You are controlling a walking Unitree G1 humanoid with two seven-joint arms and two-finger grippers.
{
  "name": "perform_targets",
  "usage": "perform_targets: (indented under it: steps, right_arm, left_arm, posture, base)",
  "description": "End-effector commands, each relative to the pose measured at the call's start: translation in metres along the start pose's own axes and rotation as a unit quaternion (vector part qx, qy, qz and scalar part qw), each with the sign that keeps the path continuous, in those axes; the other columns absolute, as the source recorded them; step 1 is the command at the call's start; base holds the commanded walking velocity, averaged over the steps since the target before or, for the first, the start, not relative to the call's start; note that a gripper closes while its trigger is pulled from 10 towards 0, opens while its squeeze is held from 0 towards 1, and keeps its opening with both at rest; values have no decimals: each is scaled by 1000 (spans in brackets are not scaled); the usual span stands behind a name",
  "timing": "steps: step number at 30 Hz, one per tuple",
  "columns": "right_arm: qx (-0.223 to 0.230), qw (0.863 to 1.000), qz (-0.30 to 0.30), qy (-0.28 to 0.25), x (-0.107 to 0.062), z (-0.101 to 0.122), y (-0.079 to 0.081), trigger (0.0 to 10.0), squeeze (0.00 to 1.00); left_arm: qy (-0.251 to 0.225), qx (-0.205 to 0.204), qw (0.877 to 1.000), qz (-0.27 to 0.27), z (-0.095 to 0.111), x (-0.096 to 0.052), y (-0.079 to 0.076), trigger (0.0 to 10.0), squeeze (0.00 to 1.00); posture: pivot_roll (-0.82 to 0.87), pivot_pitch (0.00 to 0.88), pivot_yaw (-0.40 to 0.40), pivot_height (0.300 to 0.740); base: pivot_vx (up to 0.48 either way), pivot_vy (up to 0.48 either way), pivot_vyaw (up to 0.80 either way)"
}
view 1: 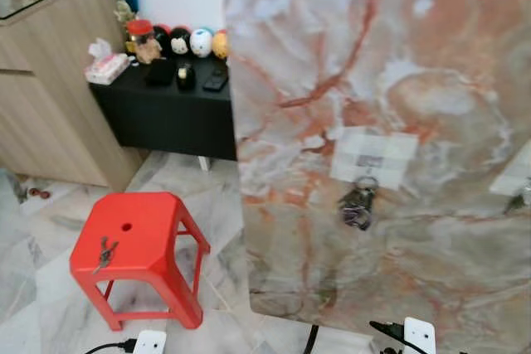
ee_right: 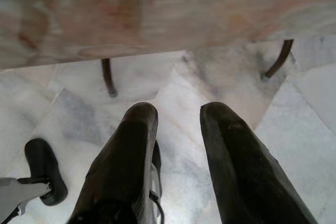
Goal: Hang keys on a hook
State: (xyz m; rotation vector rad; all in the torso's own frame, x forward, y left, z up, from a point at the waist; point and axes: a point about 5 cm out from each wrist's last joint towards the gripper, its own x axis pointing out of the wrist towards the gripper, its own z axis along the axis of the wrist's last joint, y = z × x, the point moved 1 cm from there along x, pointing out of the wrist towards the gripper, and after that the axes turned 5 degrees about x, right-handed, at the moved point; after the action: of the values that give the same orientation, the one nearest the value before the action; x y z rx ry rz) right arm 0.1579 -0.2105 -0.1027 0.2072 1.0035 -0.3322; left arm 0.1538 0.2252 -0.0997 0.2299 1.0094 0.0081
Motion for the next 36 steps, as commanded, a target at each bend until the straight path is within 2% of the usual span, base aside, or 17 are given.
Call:
perform_targets:
  steps: [1, 21, 36]
  right_arm:
    - [5, 1000, 0, 7, 0, -3, 1, 10000, 0]
    - [6, 1000, 2, 5, 0, -1, 4, 10000, 0]
    - [7, 1000, 3, 0, 1, 2, 6, 10000, 0]
  left_arm:
    - [7, -2, 1000, 7, -6, -1, 3, 10000, 0]
    - [3, -11, 1000, 8, -4, -1, 2, 10000, 0]
    - [3, -10, 1000, 9, -3, -1, 3, 10000, 0]
  posture:
    - [-32, 0, -9, 740]
    - [-30, 4, -11, 740]
    - [-34, 47, -4, 740]
  base:
    - [0, 285, 0]
    - [0, 308, 0]
    - [0, 374, 0]
